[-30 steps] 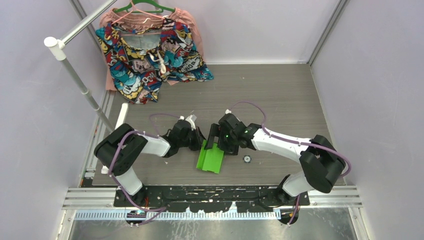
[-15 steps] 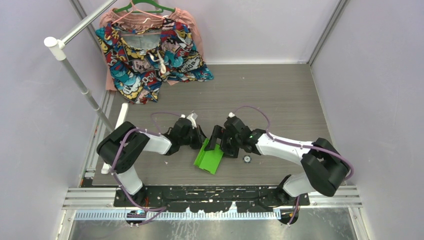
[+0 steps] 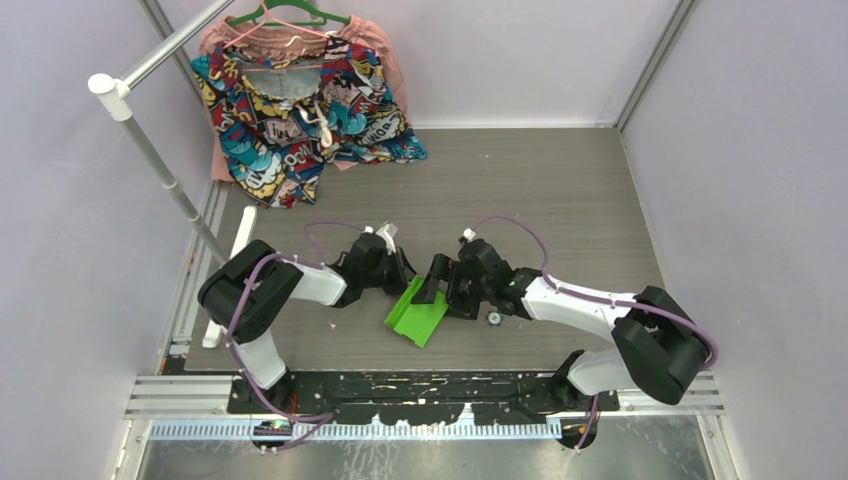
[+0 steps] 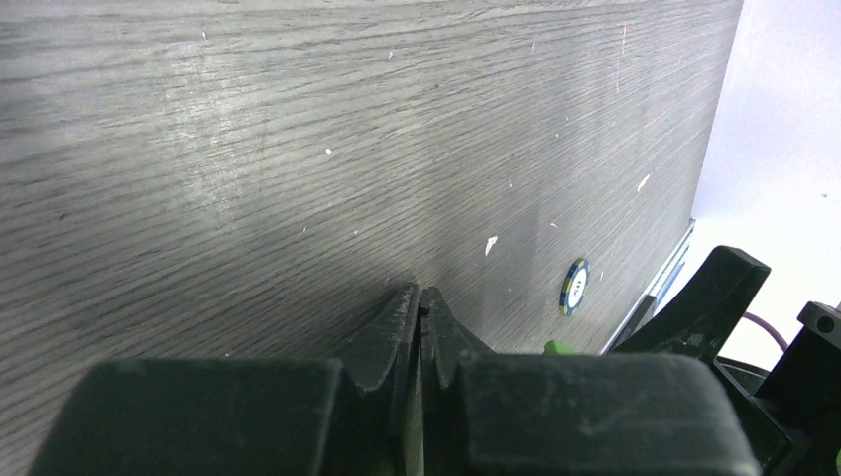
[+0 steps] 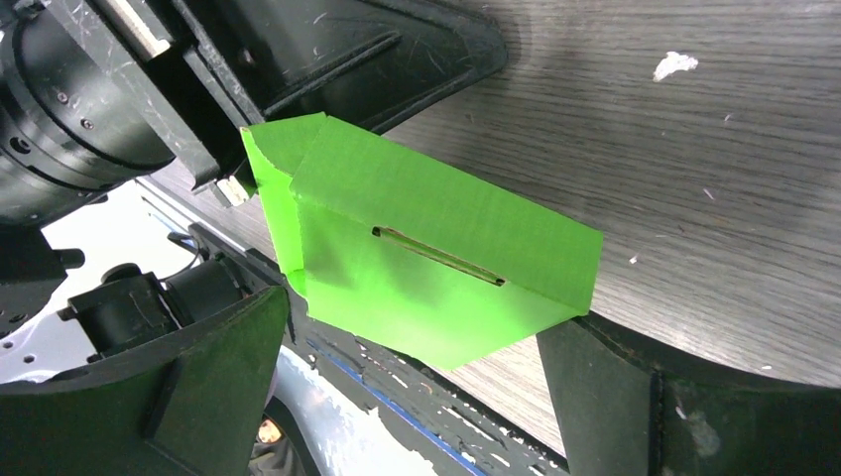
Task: Fold the paper box
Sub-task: Close the paper box at the center of the board.
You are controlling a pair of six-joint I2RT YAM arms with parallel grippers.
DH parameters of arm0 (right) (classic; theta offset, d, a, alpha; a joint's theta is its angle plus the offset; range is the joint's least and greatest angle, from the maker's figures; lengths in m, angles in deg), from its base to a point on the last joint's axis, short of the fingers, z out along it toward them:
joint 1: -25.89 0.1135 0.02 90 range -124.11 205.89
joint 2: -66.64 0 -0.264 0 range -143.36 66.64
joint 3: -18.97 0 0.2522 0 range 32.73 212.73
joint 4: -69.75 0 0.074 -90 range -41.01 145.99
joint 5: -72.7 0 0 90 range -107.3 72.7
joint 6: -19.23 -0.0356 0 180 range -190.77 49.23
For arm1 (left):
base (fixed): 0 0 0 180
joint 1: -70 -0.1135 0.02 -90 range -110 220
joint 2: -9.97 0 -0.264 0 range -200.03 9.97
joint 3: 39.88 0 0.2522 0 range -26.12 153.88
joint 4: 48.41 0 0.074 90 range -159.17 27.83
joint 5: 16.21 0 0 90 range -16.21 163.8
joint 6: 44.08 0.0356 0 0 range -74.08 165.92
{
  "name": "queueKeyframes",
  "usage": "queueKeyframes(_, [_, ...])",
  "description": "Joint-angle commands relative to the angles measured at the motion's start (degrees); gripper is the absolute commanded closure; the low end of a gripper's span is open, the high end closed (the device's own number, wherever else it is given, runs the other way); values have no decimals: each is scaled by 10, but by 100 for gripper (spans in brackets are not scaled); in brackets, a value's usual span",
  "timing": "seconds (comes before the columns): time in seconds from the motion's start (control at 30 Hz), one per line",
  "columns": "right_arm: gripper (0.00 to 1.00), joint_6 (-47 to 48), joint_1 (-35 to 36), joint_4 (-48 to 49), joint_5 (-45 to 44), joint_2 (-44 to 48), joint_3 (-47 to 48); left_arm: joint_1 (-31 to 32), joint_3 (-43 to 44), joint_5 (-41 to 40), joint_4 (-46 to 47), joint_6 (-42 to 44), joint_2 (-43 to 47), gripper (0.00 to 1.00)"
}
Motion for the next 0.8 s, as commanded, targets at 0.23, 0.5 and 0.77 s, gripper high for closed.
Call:
queueKeyframes(0.23, [0,10,-14,91,30,44,-15,6,-29,-98,-229,61,-75,94])
queueKeyframes(0.5, [0,12,-19,93,16,45,-31,9,-27,-102,-234,60,-73,94])
queueKeyframes(0.77, [0,16,-24,90,29,35,-31,10,-26,-102,-233,59,-74,95])
